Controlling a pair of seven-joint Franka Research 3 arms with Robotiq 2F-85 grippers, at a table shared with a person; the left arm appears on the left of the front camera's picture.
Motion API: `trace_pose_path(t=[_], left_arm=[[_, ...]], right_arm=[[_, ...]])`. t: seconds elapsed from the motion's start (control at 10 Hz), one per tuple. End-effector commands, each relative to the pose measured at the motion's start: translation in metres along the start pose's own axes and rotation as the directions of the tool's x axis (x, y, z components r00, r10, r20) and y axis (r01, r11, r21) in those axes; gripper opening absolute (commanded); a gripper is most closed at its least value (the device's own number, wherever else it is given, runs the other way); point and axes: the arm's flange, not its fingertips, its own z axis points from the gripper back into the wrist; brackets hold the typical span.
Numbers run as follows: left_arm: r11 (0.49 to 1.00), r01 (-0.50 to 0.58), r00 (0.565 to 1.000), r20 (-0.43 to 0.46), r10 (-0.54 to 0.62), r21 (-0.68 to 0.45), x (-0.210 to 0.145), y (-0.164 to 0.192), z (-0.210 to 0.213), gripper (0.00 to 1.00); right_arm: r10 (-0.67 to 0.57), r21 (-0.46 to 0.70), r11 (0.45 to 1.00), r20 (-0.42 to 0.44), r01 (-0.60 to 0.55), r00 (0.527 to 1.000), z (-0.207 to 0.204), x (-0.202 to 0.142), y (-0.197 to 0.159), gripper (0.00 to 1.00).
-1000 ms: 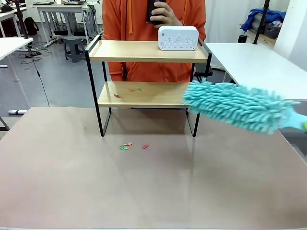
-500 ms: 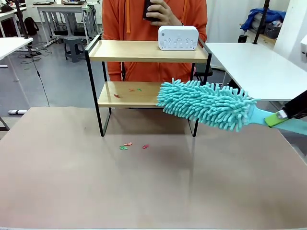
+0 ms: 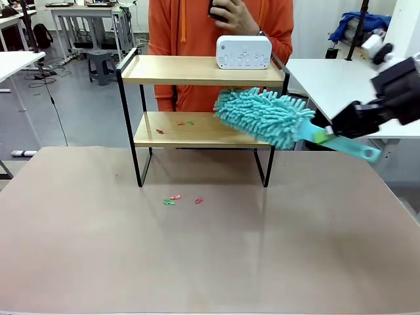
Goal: Clean the shelf.
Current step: Clean the remaining tier of the Shelf with the Duster once objects are removed.
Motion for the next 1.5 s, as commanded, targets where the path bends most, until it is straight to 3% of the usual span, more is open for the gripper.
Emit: trace_pose_path(t=[0.0,0.3,0.8,1.0,1.4], left_arm=[[1.000,0.020,1.000,0.020,-0.020,-0.016,-0.001,-0.002,-0.002,1.00],[1.000,0.020,1.000,0.020,-0.020,-0.016,-0.001,-0.002,-0.002,1.00],[1.000,0.020,1.000,0.020,-0.020,-0.016,-0.001,-0.002,-0.002,1.00],[1.000,0.020,1.000,0.020,-0.020,-0.016,-0.001,-0.002,-0.002,1.00],[1.000,0.020,1.000,0.020,-0.020,-0.016,-0.001,-0.002,-0.002,1.00]], right_arm=[[-0.074,-0.018,0.997,0.016,0.074,0.997,-0.035,0.033,-0.009,0.12],[-0.096,-0.025,0.995,0.132,0.100,0.987,-0.095,0.052,-0.017,0.12],[-0.102,0.001,0.995,0.153,0.103,0.983,-0.143,0.070,-0.013,0.12],[-0.079,0.036,0.997,0.111,0.075,0.991,-0.159,0.072,-0.010,0.12],[0.066,0.222,0.974,-0.130,-0.036,0.989,-0.165,0.079,-0.008,0.12]])
